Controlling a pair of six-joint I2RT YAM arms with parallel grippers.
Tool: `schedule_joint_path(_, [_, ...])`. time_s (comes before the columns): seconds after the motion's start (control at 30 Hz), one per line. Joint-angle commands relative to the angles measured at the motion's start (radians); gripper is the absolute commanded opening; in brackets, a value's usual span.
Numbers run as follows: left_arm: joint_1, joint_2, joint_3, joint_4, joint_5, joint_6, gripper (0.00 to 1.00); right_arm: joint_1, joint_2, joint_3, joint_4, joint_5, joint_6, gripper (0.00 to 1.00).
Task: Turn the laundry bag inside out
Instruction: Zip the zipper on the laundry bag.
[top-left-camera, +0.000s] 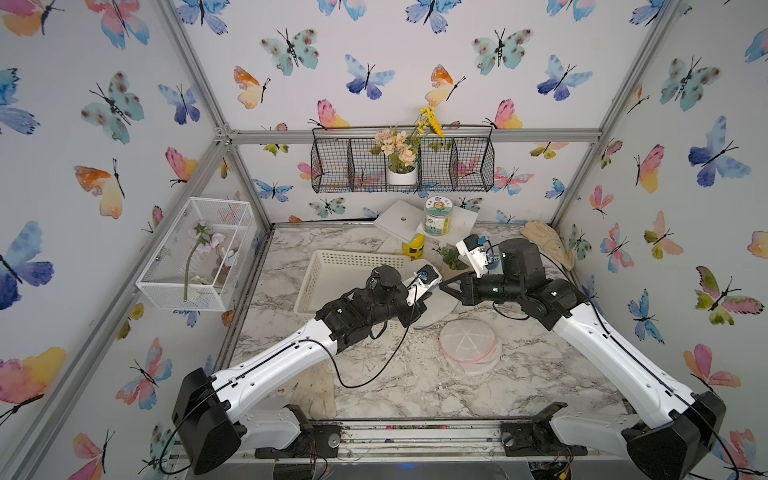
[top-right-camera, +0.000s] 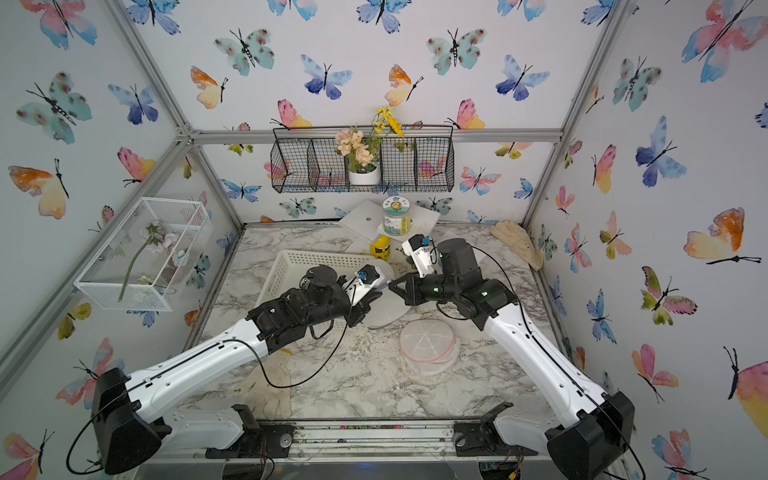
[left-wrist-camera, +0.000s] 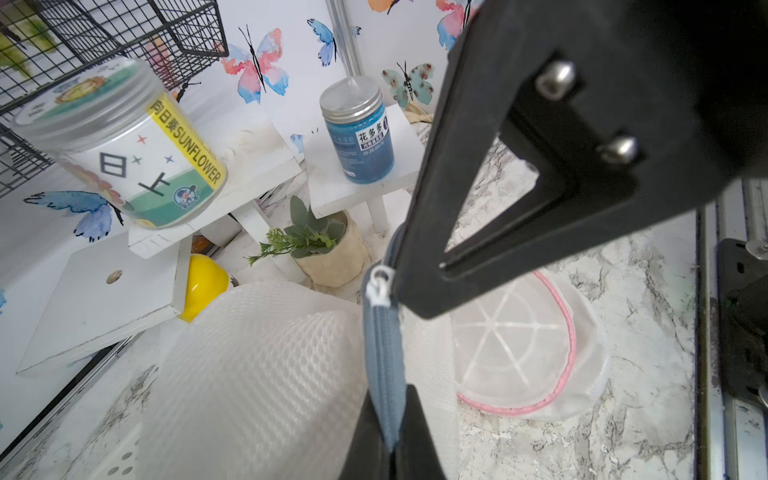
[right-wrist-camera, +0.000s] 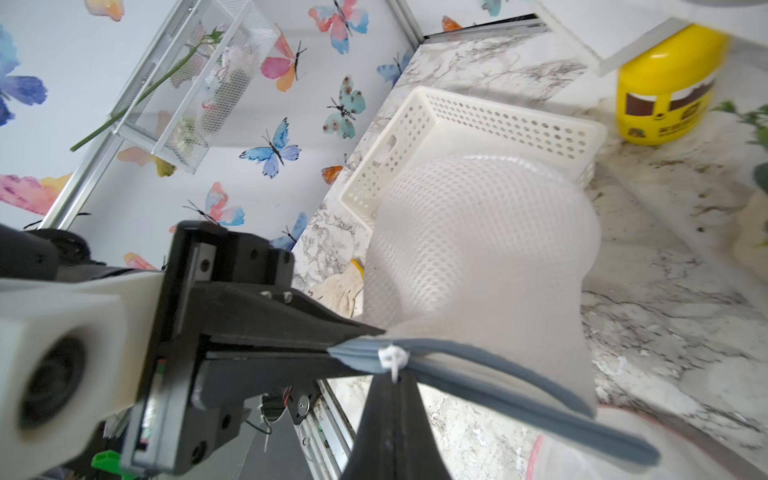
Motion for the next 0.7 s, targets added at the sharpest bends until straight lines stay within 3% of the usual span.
schedule_joint_path(0.0, [-0.004,-0.117,-0.077,0.111,-0.095,-0.098,0.0,-0.057,-0.028,-0.03,-0.027,0.13,0.053,0.02])
schedule_joint_path(0.13, [0.007,-0.248,-0.203,0.305,-0.162,-0.202,0.0,-0.091,-0.022,-0.072,-0.027,0.123,0.076,0.02])
schedule_joint_path(0.27, [0.013,-0.296,-0.282,0.404,-0.147,-0.306,0.0,-0.091,-0.001,-0.07,0.004,0.059,0.084,0.02])
schedule_joint_path(0.37, [0.012,-0.282,-0.285,0.364,-0.151,-0.335,0.21,-0.091,0.002,-0.053,0.019,0.033,0.068,0.02])
schedule_joint_path(0.5, [0.013,-0.257,-0.257,0.277,-0.172,-0.304,0.66,-0.091,-0.006,-0.026,0.012,-0.007,0.004,0.02])
schedule_joint_path(0.53, [0.012,-0.251,-0.248,0.259,-0.174,-0.29,0.73,-0.091,-0.008,-0.021,0.01,-0.019,-0.015,0.02])
schedule_joint_path(0.67, [0.012,-0.212,-0.194,0.198,-0.139,-0.226,0.82,-0.091,-0.004,0.012,-0.01,-0.088,-0.095,0.02])
